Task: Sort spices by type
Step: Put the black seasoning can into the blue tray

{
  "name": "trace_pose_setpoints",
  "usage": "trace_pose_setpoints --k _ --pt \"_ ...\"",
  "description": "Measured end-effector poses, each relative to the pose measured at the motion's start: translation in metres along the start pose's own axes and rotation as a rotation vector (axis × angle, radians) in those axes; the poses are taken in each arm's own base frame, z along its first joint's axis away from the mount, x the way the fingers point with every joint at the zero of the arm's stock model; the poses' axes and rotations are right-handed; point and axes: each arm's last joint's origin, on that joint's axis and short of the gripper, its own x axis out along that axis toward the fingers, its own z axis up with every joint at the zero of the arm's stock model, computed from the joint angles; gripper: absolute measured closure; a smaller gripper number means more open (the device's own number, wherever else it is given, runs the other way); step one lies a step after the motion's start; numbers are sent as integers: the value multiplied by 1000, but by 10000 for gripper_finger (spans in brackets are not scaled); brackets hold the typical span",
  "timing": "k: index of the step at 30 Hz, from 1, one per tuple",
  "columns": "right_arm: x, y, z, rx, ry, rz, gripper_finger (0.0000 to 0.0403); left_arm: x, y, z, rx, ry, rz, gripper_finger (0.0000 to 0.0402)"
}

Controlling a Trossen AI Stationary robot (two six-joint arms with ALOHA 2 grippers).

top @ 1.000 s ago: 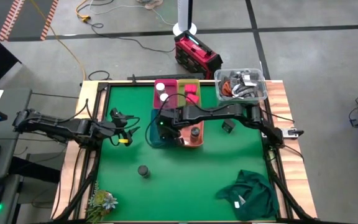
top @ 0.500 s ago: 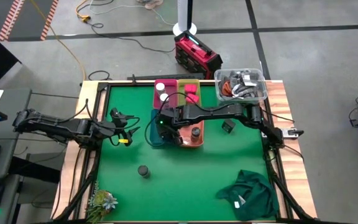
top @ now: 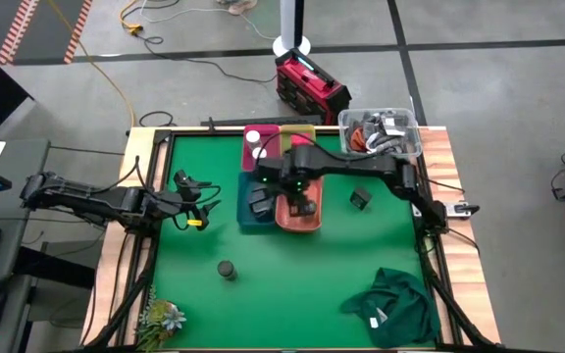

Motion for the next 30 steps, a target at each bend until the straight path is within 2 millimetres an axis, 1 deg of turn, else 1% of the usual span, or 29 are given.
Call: trace_pose_setpoints --k 2,4,7,9,11,14,16,19,23,26,30 --pt "6 -4 -12 59 90 14 143 0 0 0 1 2 0 120" --pt "6 -6 -21 100 122 9 143 0 0 -1 6 9 1 120" --pt "-6 -4 -35 146 65 -7 143 0 1 -3 18 29 5 120" --pt "-14 -2 -48 175 32 -31 143 0 1 -4 23 39 7 120" --pt "-18 0 -64 208 22 -67 143 0 1 -4 24 40 8 120" --pt "-18 3 -92 282 -2 -90 143 0 1 -5 24 41 8 120" --pt "-14 5 -113 341 0 -92 143 0 1 -5 23 41 8 120" --pt "0 9 -143 444 46 -91 143 0 1 -4 19 38 7 120" --pt "14 10 -177 616 93 -99 143 0 1 -3 2 27 5 120" --pt "21 12 -192 702 116 -105 143 0 1 -3 -9 25 5 120" --pt "24 14 -202 758 112 -89 143 0 1 -3 -28 25 5 120"
